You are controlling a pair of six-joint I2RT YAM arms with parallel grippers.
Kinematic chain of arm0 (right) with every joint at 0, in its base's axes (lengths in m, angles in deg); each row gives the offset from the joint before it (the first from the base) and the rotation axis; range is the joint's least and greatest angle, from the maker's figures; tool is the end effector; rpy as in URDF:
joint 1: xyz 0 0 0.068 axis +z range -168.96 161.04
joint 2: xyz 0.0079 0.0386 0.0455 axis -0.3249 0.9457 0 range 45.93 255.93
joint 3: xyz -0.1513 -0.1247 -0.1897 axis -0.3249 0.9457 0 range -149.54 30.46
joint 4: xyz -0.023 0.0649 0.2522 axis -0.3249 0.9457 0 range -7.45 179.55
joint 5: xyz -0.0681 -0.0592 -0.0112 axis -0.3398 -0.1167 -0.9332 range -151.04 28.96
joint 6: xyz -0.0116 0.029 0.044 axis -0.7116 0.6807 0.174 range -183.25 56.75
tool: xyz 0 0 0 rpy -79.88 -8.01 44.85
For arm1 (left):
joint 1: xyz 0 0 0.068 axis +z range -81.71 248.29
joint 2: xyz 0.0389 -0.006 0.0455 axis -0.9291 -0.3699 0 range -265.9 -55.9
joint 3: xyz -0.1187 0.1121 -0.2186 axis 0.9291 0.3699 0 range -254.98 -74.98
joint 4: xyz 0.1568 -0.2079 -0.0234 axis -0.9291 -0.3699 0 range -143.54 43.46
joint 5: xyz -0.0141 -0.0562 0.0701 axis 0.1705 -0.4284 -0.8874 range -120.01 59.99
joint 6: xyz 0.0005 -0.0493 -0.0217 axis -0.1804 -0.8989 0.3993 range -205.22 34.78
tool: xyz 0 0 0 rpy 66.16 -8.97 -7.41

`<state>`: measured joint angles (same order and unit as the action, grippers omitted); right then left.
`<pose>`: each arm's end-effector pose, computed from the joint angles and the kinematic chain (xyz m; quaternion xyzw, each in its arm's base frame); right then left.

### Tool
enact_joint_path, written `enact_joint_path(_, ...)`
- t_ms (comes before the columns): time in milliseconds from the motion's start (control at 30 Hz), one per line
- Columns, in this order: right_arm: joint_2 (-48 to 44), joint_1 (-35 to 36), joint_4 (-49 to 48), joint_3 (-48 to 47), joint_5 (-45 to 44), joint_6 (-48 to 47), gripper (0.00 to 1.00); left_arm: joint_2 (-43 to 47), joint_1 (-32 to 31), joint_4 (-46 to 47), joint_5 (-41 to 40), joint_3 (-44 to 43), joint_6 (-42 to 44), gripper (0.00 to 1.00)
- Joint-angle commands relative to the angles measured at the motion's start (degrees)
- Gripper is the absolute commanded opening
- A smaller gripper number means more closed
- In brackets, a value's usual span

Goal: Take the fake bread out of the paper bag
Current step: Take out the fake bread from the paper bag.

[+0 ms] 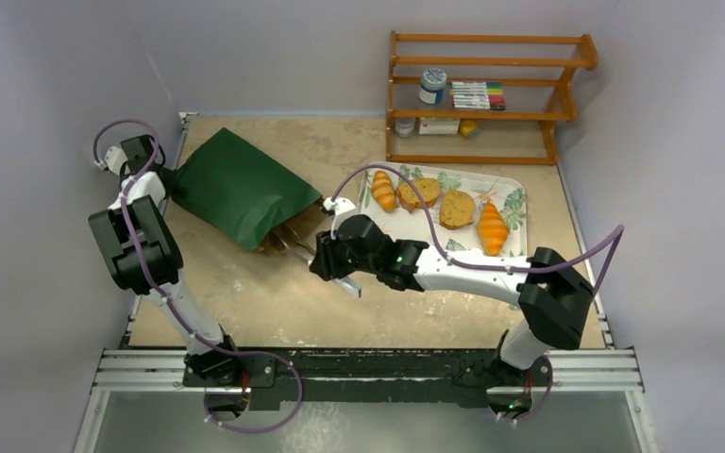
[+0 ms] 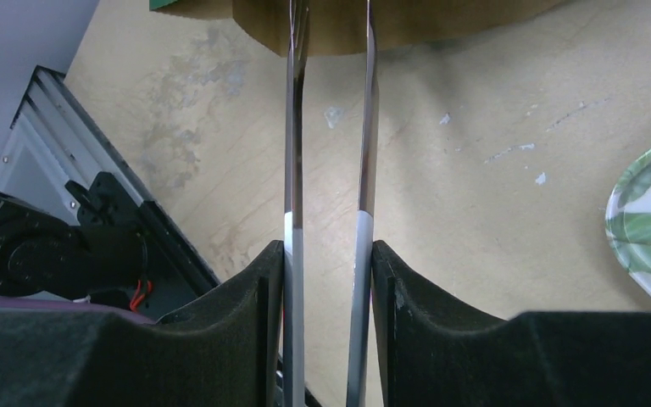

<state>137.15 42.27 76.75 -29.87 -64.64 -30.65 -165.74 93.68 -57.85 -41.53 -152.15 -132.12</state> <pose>0.1779 0.3197 0.2567 -0.1922 0.8213 0.3737 0.3858 0.3824 0.1893 0.2045 -0.5718 0.7164 0.0182 0.3993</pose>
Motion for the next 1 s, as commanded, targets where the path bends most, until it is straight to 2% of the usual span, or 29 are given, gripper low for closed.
enact_joint_path(0, 1.33, -0.32, -5.21, -2.48, -0.08, 0.66, 0.41, 1.13, 0.46, 0.83, -0.6, -0.33, 1.19, 0.0)
enact_joint_path(467, 14.47, -0.7, -5.45, -13.94, 1.4, 0.17, 0.42, 3.25, 0.45, 1.37, -0.43, 2.23, 1.26, 0.0)
enact_joint_path(967, 24.12, -1.12, 2.69, -25.91, -2.98, 1.81, 0.47, 3.9, 0.45, 1.91, 0.19, 3.18, 0.06, 0.0)
